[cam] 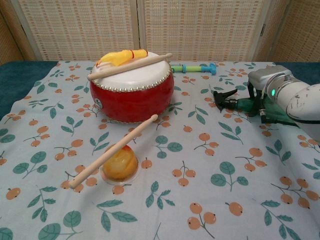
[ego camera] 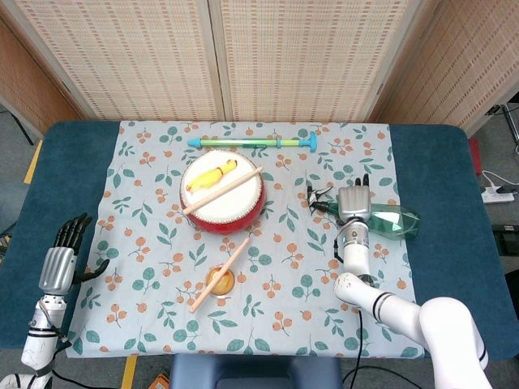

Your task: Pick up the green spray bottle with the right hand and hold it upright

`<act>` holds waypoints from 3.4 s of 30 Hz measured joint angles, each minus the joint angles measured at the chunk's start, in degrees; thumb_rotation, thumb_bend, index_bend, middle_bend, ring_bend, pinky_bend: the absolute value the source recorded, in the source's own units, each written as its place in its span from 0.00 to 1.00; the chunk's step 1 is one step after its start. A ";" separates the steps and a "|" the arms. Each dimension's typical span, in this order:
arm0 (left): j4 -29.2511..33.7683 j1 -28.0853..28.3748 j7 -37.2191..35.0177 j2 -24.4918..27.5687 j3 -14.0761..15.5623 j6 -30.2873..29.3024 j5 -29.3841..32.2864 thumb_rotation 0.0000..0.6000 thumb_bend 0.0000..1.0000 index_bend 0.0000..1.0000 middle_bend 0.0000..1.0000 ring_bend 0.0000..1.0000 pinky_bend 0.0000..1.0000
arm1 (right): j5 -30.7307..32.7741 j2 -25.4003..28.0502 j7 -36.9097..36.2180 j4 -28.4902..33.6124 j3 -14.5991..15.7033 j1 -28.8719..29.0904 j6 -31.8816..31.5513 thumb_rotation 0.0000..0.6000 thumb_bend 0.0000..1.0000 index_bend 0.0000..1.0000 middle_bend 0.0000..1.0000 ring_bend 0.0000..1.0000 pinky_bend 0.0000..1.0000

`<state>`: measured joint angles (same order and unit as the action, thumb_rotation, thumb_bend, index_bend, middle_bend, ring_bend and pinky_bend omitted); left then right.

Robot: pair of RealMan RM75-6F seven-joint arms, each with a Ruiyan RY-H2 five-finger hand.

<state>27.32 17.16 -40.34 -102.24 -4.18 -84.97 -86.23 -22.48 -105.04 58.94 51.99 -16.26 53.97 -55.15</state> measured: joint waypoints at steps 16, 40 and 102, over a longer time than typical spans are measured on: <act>0.02 0.15 0.24 -0.06 0.21 0.33 -0.15 1.00 0.22 0.00 0.00 0.00 0.03 | -5.55 0.16 -3.19 0.08 -1.31 -1.52 -2.21 1.00 0.05 0.64 0.52 0.25 0.11; -0.05 0.36 2.29 -0.88 1.32 0.29 -1.22 1.00 0.22 0.00 0.00 0.00 0.03 | -23.12 19.55 -22.15 36.14 -2.36 -12.41 -16.69 1.00 0.09 0.67 0.54 0.27 0.13; -1.95 1.11 1.64 -2.10 2.03 2.28 -1.48 1.00 0.22 0.00 0.00 0.00 0.03 | -51.73 -2.88 -104.50 -8.64 -5.14 -17.04 -19.56 1.00 0.10 0.64 0.54 0.27 0.13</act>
<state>25.37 18.27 -38.70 -104.34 -2.15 -82.69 -87.72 -74.21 -107.91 -45.56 43.35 -21.39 36.93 -74.71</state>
